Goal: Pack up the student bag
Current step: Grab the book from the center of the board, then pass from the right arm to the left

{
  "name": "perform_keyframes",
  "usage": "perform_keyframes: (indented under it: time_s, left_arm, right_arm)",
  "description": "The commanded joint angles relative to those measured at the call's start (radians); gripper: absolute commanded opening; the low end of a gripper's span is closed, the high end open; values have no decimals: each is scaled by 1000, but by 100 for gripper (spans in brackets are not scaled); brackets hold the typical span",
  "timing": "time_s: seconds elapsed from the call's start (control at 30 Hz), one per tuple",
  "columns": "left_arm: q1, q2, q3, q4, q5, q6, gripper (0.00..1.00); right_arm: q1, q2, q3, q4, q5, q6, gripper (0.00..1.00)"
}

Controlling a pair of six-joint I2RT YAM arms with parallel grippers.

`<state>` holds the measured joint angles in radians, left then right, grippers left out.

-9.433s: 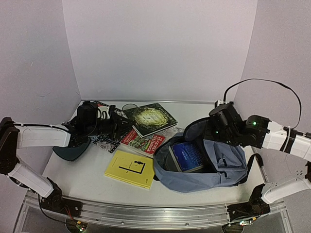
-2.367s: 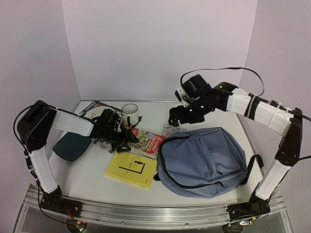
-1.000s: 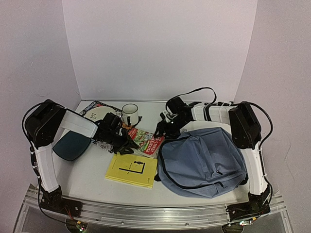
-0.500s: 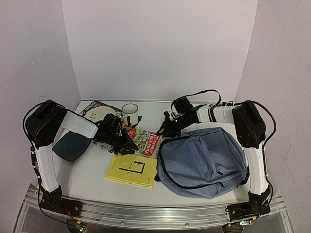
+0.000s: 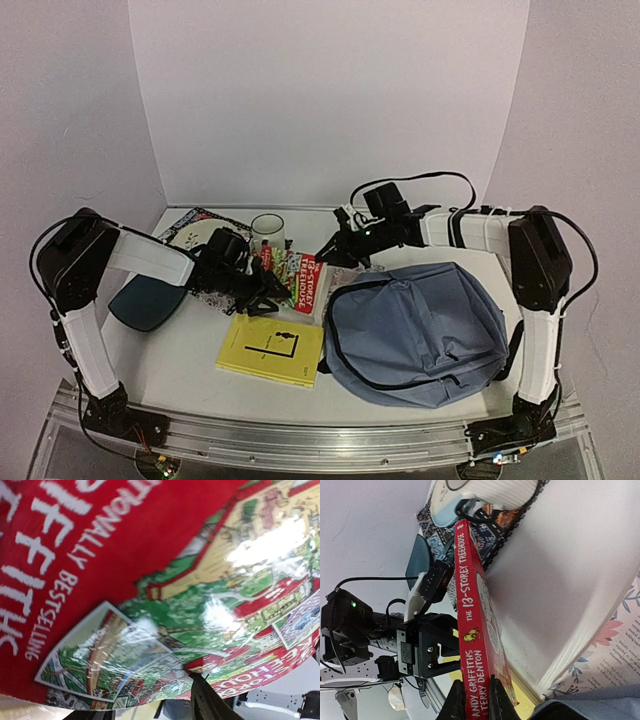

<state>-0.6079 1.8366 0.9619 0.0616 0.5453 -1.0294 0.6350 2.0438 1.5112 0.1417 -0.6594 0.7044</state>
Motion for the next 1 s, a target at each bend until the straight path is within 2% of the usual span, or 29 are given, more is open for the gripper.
perform_keyframes:
  time_s: [0.0,0.17,0.33,0.6,0.8,0.97]
  left_arm:
    - [24,-154,13,-2,-49,134,60]
    - [81,-301,41,-131,-93,309,77]
    - [149,-377,80,-191,-49,478,87]
    - [245,-381,122,-209,167,650,91]
    - [258,-362,158,-209,362,754,94]
    - [257,-354,183,-214,407,806,95]
  right_arm:
    - [22,-149,5,32,-91,6,0]
    - [17,-213,-16,17,-82,-3,0]
    - [9,-267,-35,-8,-84,-21,0]
    - [-27,-358,-64,-36,-107,-40,0]
    - [-43,-408,-71,-42,-168,-39,0]
    - [-43,-455,-80,-46,-213,-44,0]
